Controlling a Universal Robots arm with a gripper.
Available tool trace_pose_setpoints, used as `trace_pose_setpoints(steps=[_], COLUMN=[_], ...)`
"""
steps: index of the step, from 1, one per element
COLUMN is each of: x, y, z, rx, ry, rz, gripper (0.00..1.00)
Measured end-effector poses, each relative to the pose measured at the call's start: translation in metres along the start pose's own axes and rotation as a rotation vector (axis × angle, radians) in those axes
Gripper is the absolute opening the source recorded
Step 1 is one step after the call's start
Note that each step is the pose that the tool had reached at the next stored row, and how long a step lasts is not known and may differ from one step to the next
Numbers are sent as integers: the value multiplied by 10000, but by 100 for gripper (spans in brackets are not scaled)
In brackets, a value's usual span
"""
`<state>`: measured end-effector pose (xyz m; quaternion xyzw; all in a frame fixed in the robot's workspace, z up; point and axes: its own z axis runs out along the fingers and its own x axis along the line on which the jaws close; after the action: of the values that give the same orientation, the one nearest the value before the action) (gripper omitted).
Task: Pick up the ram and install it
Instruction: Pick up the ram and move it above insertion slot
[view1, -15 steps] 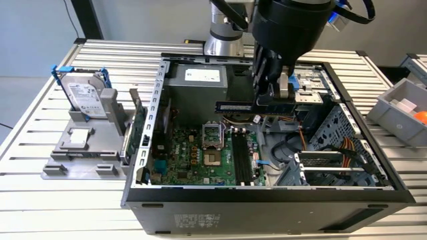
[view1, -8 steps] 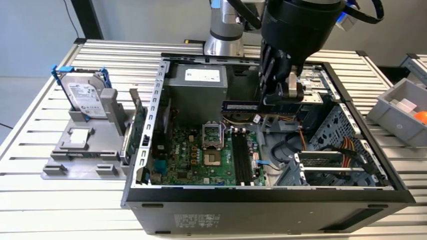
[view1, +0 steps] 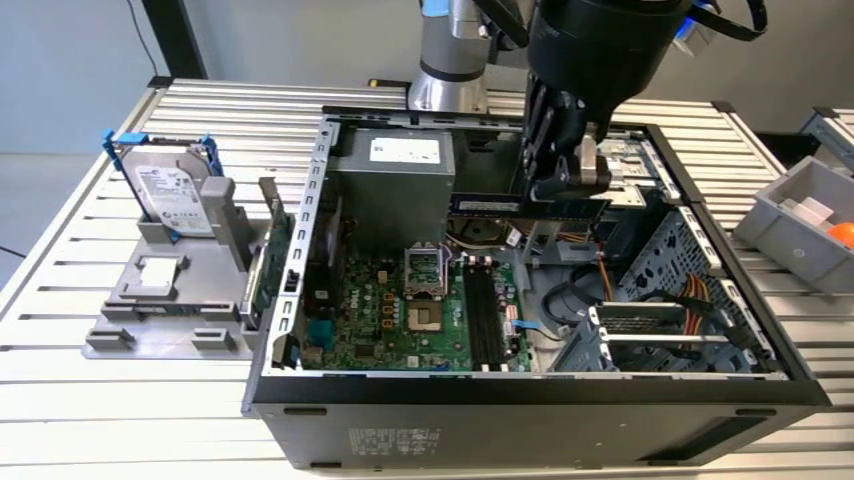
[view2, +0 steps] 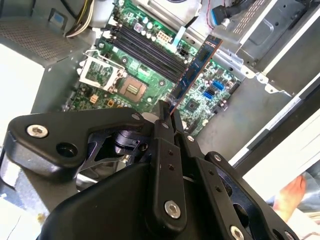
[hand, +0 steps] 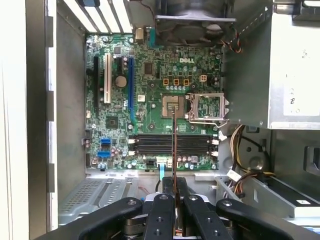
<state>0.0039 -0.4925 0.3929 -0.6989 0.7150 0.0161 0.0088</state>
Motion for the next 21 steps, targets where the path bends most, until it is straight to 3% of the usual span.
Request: trace_pose_setpoints(steps=[12,21], x=[-38,-38], y=[-36,-39], z=[2,1], rx=[20,22], ry=[-6,-7], rz=[583,635], gripper=[0,0])
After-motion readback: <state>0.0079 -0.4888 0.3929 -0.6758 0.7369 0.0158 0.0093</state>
